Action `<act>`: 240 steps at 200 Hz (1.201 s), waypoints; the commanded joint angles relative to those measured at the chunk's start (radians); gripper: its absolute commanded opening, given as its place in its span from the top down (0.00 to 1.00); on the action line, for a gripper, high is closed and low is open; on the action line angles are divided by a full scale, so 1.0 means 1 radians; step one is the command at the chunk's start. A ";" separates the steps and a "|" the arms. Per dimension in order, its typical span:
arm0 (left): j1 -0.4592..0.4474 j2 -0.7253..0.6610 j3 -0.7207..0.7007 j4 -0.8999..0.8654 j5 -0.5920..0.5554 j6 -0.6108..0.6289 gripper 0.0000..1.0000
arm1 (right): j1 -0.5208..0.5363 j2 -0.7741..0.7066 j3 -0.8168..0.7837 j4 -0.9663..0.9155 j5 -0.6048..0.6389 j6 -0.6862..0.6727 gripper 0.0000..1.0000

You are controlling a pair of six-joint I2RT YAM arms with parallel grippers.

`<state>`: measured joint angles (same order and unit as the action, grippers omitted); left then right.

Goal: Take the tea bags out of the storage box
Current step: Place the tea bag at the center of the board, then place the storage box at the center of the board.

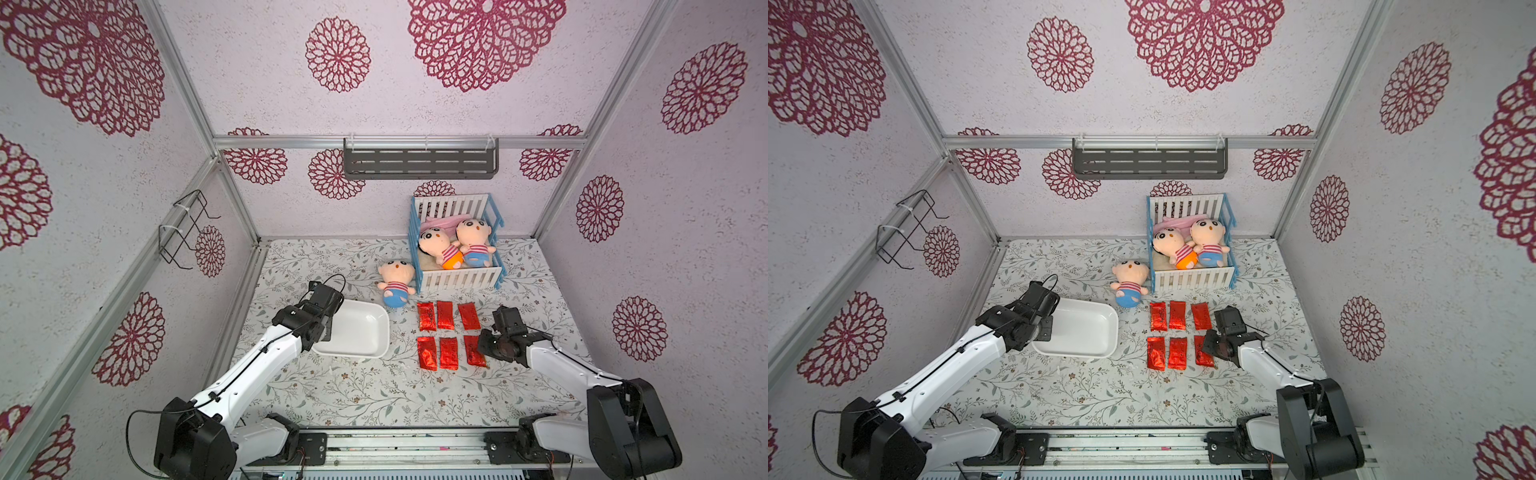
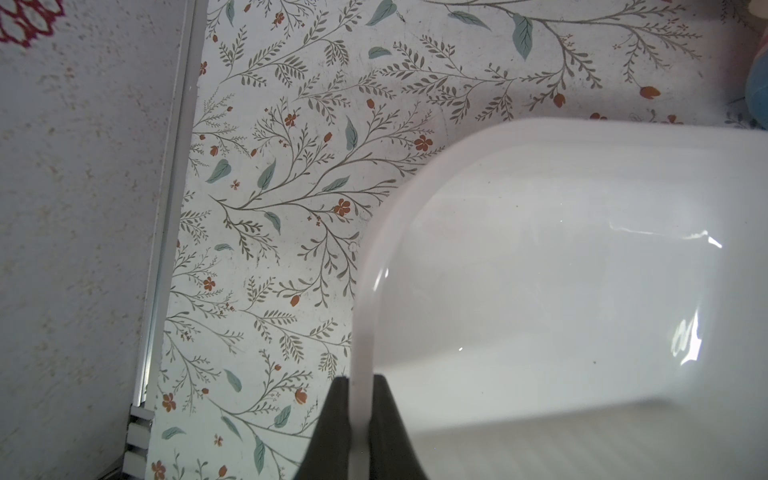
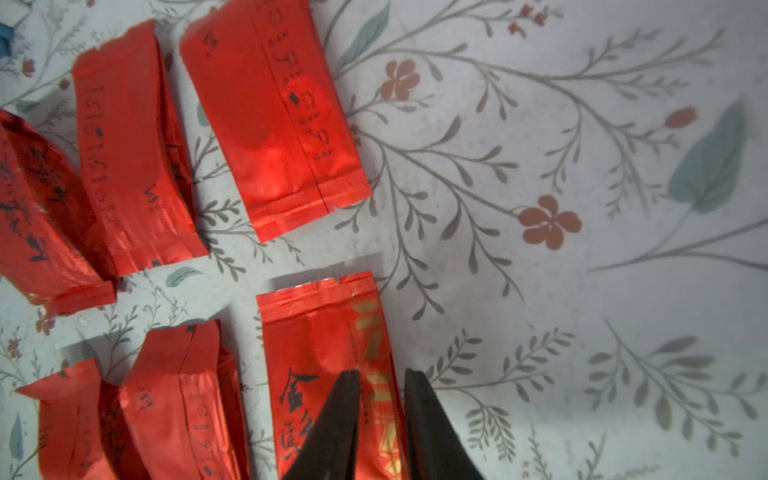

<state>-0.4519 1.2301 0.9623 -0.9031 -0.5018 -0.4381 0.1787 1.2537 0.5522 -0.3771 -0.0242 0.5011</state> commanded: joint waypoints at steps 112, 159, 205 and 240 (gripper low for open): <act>-0.006 0.138 0.070 -0.074 0.038 -0.035 1.00 | -0.016 -0.230 0.027 0.150 -0.029 -0.045 0.41; -0.004 0.123 0.085 -0.111 -0.003 -0.072 0.27 | -0.016 -0.242 0.043 0.236 0.027 -0.075 0.12; -0.006 -0.065 0.111 -0.090 -0.225 -0.174 0.17 | -0.017 -0.313 -0.048 0.515 0.194 -0.188 0.01; -0.008 -0.235 -0.129 0.317 -0.361 -0.042 0.11 | -0.016 -0.391 -0.274 0.897 0.378 -0.323 0.01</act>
<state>-0.4530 1.0695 0.9974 -0.8757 -0.7242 -0.5690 0.1669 0.9012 0.4065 0.1917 0.1741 0.3035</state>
